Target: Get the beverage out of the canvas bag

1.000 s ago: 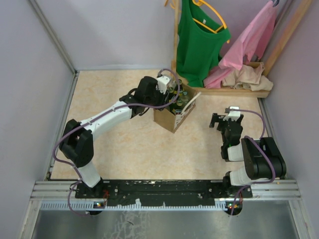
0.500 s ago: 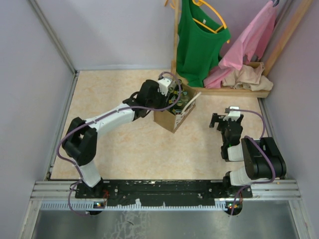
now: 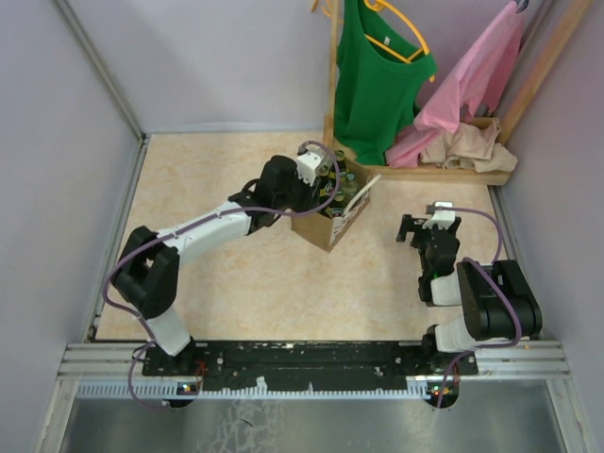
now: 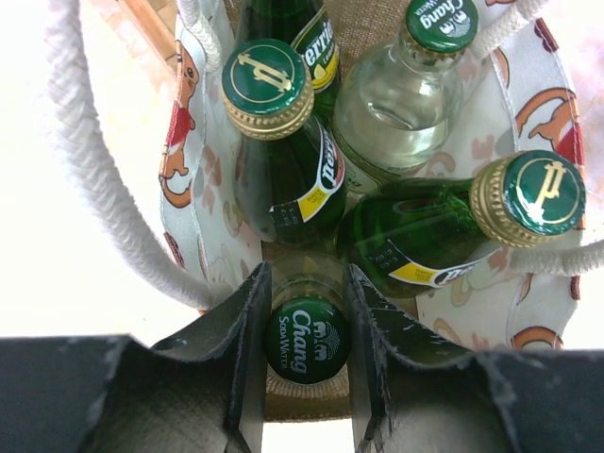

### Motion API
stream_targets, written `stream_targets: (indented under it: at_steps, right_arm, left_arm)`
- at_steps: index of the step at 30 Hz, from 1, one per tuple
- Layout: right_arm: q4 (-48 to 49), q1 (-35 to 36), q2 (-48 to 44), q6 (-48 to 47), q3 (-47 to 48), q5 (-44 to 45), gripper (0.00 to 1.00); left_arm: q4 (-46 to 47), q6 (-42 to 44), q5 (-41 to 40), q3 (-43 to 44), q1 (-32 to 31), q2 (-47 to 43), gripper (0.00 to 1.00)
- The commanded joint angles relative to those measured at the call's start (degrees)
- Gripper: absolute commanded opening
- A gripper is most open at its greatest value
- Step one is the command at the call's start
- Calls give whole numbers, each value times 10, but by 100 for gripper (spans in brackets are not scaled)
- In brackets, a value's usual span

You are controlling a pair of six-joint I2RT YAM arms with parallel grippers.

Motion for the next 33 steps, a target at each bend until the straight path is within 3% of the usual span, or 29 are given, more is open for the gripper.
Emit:
stream_targets:
  at_steps: [1,12,18,33]
  right_arm:
    - [27,0,-3,-11,16,2,99]
    - [27,0,-3,-11,16,2,99]
    - [28,0,-3,-11,16,2,99]
    - [27,0,-3,-11,16,2,99]
  left_arm:
    - [3,39,12,47,2,-58,0]
    - [-20,40,70,112,1,-114,0]
    - [-37,55,49,132,1,-153,0]
    - [-81,123,-151,141,5,-241,0]
